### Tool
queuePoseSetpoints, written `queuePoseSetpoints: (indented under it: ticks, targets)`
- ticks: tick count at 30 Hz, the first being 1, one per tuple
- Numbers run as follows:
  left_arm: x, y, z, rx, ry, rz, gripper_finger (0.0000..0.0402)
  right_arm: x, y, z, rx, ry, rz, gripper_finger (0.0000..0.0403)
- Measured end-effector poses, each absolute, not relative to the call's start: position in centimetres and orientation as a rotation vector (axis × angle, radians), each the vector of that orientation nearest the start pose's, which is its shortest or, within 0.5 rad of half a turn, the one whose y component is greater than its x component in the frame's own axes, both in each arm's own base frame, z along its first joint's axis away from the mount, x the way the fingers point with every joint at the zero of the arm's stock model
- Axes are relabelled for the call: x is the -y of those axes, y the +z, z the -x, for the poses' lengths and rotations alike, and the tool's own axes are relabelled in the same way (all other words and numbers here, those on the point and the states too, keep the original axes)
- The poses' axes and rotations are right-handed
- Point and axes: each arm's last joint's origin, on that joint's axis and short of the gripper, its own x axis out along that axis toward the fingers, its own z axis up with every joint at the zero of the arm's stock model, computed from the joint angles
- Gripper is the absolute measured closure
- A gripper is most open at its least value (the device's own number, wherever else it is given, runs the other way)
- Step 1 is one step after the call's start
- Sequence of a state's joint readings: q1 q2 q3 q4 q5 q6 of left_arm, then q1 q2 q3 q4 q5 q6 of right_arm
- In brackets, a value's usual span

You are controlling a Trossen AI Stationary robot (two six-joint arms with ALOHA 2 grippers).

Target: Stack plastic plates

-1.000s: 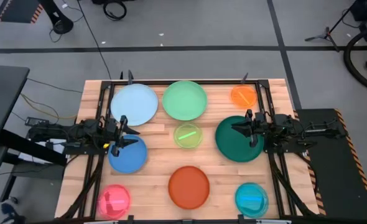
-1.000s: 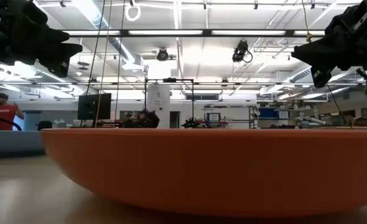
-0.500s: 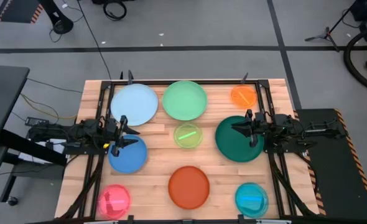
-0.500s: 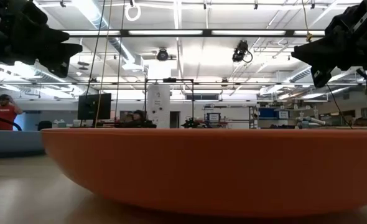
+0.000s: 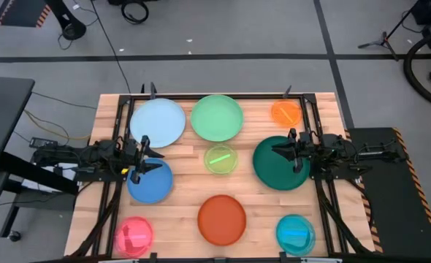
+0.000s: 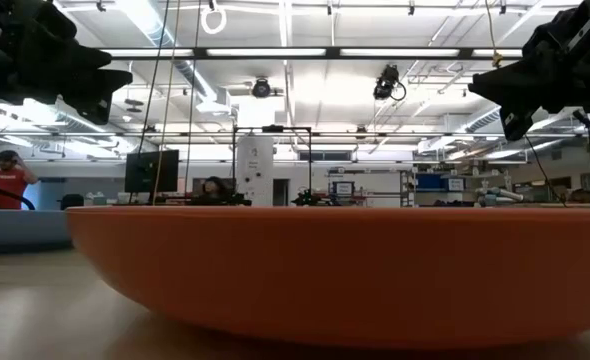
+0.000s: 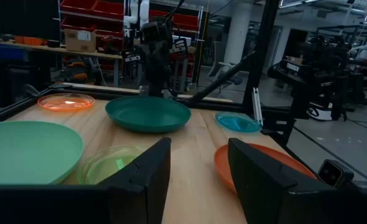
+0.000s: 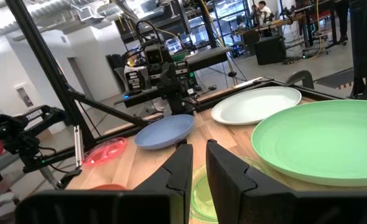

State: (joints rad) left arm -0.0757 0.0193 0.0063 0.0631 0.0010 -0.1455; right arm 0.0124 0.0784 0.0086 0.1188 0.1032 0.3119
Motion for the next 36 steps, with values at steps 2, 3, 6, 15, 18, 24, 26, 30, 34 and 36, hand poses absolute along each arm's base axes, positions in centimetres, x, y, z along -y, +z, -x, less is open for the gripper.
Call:
queuePoseSetpoints:
  ticks: [2, 3, 6, 15, 18, 24, 26, 30, 34, 36]
  targets:
    - [0.8, 17.0, -9.8, 0.044, -0.081, 0.147, 0.0234, 0.2, 17.2, -10.2, 0.063, -0.083, -0.314, 0.0347]
    - [0.7, 17.0, -9.8, 0.044, -0.080, 0.147, 0.0234, 0.2, 17.2, -10.2, 0.063, -0.083, -0.314, 0.0347]
    - [0.8, 17.0, -9.8, 0.044, -0.080, 0.147, 0.0234, 0.2, 17.2, -10.2, 0.063, -0.082, -0.314, 0.0347]
    - [0.7, 17.9, -9.7, 0.144, -0.077, 0.019, 0.0234, 0.2, 17.2, -10.2, 0.063, -0.082, -0.314, 0.0347]
    - [0.9, 19.2, -9.5, 0.275, -0.123, -0.010, 0.0234, 0.2, 17.2, -10.2, 0.063, -0.083, -0.314, 0.0347]
    - [1.2, 21.0, -9.5, 0.475, -0.186, -0.123, 0.0234, 0.2, 17.2, -10.2, 0.064, -0.082, -0.314, 0.0347]
    - [1.4, 21.1, -10.2, 0.478, -0.193, -0.133, 0.0234, 0.2, 17.3, -10.2, 0.072, -0.081, -0.315, 0.0347]
    - [2.1, 20.7, -12.2, 0.450, -0.210, -0.121, 0.0234, 0.2, 17.3, -10.2, 0.078, -0.080, -0.315, 0.0347]
    - [3.1, 20.8, -15.6, 0.344, -0.125, -0.064, 0.0234, 0.2, 17.3, -10.2, 0.080, -0.080, -0.315, 0.0347]
    - [3.6, 21.4, -18.3, 0.283, -0.077, -0.045, 0.0234, 0.2, 17.3, -10.2, 0.079, -0.080, -0.315, 0.0347]
